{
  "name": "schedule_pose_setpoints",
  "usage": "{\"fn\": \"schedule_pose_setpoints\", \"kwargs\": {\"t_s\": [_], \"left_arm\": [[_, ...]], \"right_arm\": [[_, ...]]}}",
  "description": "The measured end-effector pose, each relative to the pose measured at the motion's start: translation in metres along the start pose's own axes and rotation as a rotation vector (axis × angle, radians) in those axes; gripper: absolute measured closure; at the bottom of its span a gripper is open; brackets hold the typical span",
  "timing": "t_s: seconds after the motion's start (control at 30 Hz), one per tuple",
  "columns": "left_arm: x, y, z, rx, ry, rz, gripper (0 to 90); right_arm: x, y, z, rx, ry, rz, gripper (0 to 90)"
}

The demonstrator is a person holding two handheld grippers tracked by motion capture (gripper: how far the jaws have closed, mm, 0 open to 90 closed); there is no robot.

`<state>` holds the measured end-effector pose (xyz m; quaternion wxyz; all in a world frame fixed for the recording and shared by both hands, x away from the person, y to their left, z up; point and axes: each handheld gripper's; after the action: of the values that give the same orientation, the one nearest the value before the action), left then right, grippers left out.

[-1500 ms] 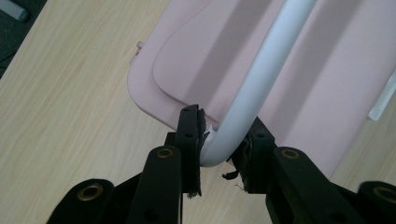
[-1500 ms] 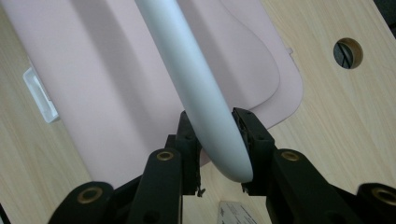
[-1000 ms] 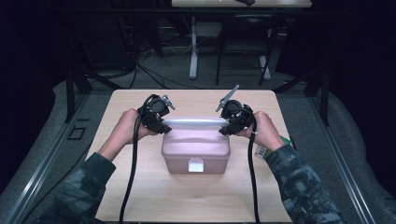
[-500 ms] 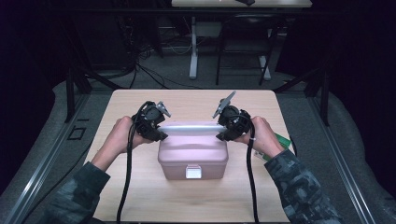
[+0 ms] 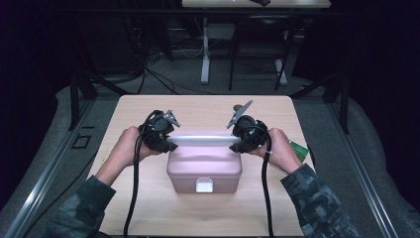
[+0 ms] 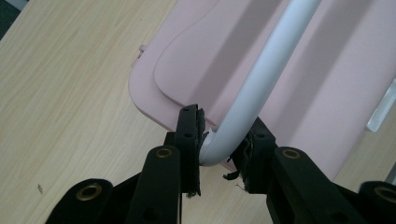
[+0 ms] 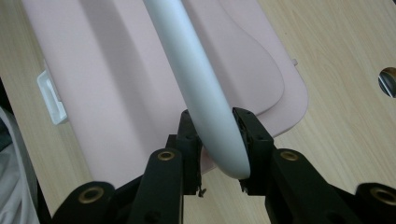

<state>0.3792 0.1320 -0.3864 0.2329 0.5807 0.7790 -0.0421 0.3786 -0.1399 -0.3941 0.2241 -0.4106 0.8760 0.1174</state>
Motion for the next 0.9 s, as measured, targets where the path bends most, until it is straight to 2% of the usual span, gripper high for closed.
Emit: {"fn": "schedule_pose_setpoints", "kwargs": {"t_s": [0.1, 0.2, 0.3, 0.43, 0.57, 0.7, 0.9], "left_arm": [[0.000, -0.001, 0.000, -0.009, -0.005, 0.000, 72.6], [0.002, -0.001, 0.000, -0.015, -0.033, -0.025, 68.9], [0.006, -0.001, -0.003, -0.032, -0.056, -0.062, 48.8], [0.017, -0.004, -0.012, -0.050, -0.102, -0.100, 30.9], [0.035, -0.008, -0.022, -0.076, -0.135, -0.140, 22.3], [0.058, -0.012, -0.026, -0.109, -0.163, -0.208, 18.9], [0.096, -0.011, -0.016, -0.148, -0.160, -0.319, 14.3]], "right_arm": [[0.003, -0.001, 0.000, -0.010, -0.030, 0.009, 73.3], [0.005, -0.002, 0.000, -0.019, -0.045, 0.007, 73.1], [0.006, -0.003, 0.000, -0.023, -0.057, 0.006, 73.0], [0.009, -0.004, 0.000, -0.034, -0.075, 0.014, 72.8], [0.013, -0.005, 0.000, -0.044, -0.113, 0.031, 72.4], [0.017, -0.005, 0.000, -0.044, -0.149, 0.047, 72.1], [0.020, -0.005, 0.001, -0.044, -0.173, 0.058, 72.1]]}}
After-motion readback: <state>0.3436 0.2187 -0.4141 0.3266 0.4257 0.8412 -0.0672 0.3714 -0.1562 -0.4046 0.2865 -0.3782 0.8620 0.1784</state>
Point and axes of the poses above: each handheld gripper's, and its own axes: z roughly forward along the jaws, x roughly out of its underside, y roughly to its left, and after that the axes turned 12 degrees about z, right-handed
